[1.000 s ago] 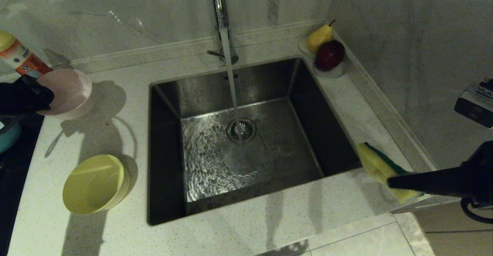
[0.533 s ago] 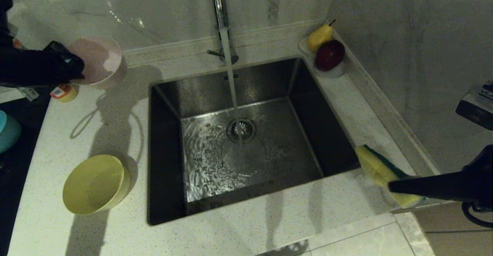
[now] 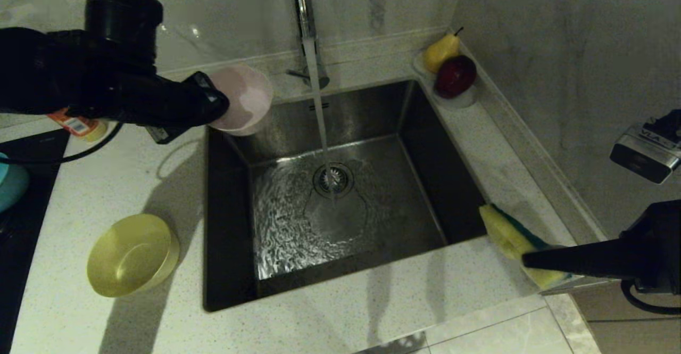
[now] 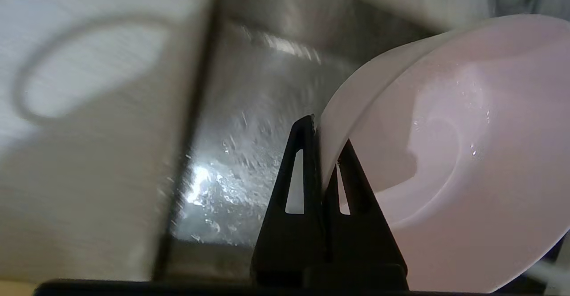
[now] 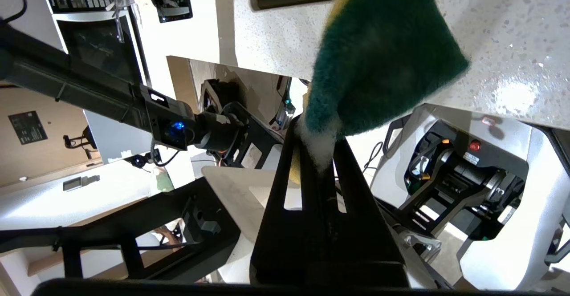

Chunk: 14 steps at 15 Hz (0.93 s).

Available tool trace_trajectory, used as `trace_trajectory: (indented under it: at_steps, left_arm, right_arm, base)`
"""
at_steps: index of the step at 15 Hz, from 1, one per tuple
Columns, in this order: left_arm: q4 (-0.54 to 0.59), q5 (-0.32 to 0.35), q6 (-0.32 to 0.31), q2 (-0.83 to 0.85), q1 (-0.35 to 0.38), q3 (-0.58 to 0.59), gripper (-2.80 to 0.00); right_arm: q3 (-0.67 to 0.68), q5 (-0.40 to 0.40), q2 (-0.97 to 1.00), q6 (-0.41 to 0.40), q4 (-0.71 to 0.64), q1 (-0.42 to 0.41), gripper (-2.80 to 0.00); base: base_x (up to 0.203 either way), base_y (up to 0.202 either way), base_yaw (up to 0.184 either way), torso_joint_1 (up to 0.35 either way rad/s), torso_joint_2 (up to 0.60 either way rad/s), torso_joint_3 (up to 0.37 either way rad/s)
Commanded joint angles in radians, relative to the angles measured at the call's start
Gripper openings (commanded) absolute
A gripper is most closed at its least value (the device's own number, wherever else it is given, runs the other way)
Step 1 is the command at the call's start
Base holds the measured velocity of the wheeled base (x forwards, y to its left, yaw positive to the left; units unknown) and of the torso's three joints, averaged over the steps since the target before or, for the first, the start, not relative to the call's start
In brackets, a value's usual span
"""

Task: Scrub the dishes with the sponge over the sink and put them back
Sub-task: Wash the bowl

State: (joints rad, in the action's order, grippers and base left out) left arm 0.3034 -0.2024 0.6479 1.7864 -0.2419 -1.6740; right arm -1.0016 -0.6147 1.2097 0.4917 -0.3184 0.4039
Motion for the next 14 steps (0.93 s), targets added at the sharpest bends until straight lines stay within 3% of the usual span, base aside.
trace_trajectory:
  at_steps: [1,4,6,14]
  left_arm:
    - [0.002,-0.012,0.005,0.073,-0.072,0.001,-2.8]
    - [-0.014,-0.018,0.006,0.105,-0.129,0.009,-2.8]
    - [-0.044,-0.025,0.039,0.13,-0.156,0.026,-2.8]
    - [-0.134,-0.037,0.049,0.25,-0.177,0.004,-2.8]
  right_arm:
    - [0.019,-0.001,0.005,0.001,0.026,0.001,-2.8]
    - [0.031,0.0,-0.004,0.0,0.033,0.001,-2.8]
    - [0.05,0.0,-0.002,-0.031,0.039,0.001,-2.8]
    - [0.082,-0.002,-0.005,-0.035,0.073,0.001,-2.8]
  base:
    - [0.0,0.0,0.0,0.0,0.0,0.0]
    - [0.0,0.0,0.0,0.0,0.0,0.0]
    - [0.0,0.0,0.0,0.0,0.0,0.0]
    - [0.0,0.0,0.0,0.0,0.0,0.0]
